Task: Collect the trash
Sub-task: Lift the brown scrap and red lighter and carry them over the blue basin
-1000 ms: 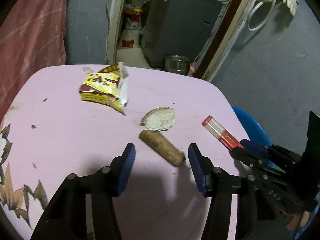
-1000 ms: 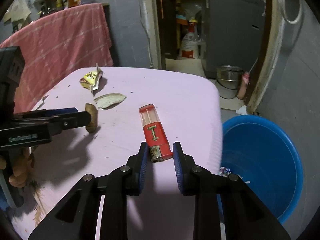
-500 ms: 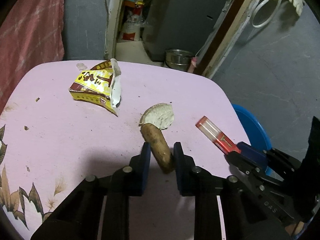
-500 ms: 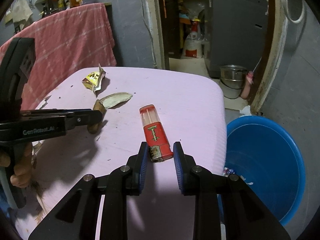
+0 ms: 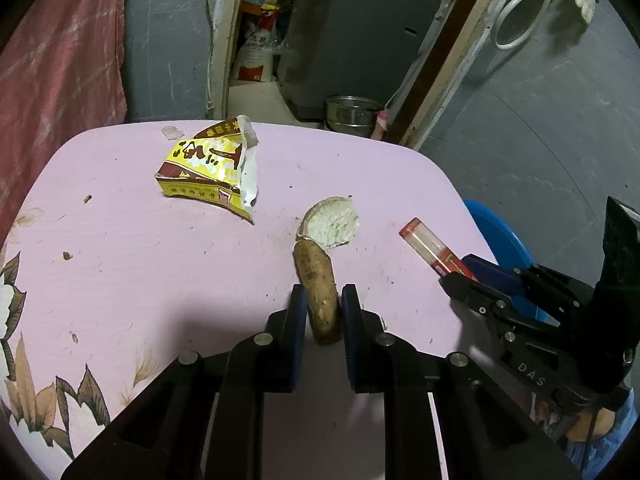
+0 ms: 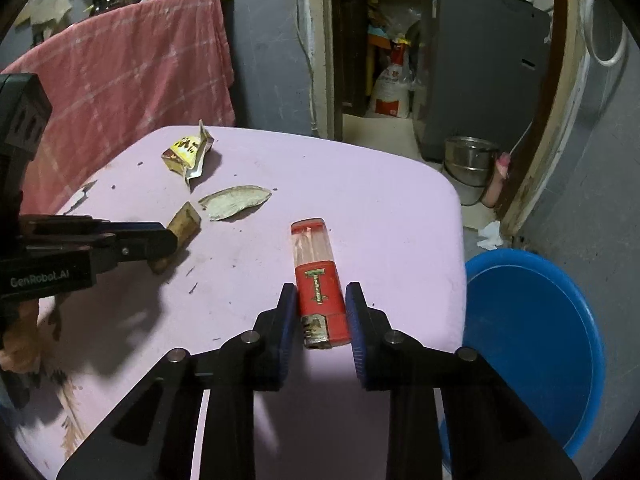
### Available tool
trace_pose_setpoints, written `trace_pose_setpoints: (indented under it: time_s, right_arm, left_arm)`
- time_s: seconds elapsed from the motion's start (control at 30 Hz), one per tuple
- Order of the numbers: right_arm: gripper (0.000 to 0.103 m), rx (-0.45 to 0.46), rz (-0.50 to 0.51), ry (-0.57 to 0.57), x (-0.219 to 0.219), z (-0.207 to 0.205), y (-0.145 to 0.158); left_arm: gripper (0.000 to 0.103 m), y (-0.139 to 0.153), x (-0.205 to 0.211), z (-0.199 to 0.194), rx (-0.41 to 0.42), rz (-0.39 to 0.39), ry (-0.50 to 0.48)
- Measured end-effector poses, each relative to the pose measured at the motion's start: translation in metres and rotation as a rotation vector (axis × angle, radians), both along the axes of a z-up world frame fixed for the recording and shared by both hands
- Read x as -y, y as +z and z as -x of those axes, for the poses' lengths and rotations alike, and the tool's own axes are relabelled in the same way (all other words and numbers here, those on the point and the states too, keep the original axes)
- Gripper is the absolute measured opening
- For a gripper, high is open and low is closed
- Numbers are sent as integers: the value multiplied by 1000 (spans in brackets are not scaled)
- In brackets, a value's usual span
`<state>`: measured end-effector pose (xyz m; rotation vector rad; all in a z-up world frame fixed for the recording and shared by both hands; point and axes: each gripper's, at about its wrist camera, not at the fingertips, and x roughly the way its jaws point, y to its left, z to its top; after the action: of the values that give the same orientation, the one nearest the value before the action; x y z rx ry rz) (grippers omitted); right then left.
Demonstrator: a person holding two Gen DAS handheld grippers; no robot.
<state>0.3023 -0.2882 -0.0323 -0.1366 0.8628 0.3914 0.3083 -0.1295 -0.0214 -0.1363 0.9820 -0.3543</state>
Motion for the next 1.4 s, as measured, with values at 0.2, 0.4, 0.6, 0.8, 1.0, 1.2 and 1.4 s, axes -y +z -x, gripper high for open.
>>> trace_pose_setpoints:
  time_s: [0.2,0.4,0.6,0.8,1.0,1.2,1.4]
  right_arm:
    - [22,40,-11,-7,1,13,2]
    - [21,146,-59,-38,10,35,19]
    - [21,236,-93,-59,18,53,39]
    - [22,244,-98,-60,21,57,43]
    - [22,249,-107,-69,23,59,44]
    - [21,259,-113,-79,27,61,46]
    - [21,324,-132,-106,38,71,55]
  left_arm:
    - [13,3,4,14,42,6,-14]
    - [12,14,11,33,129,6,-24]
    - [12,14,27,39,131,-76,-56]
    - [12,7,27,36,62,-88,-58]
    - [13,5,27,24,3,-97,-79]
    - [13,2,32,25,21,-124,-88]
    - [13,16,33,37,143,-65,-63]
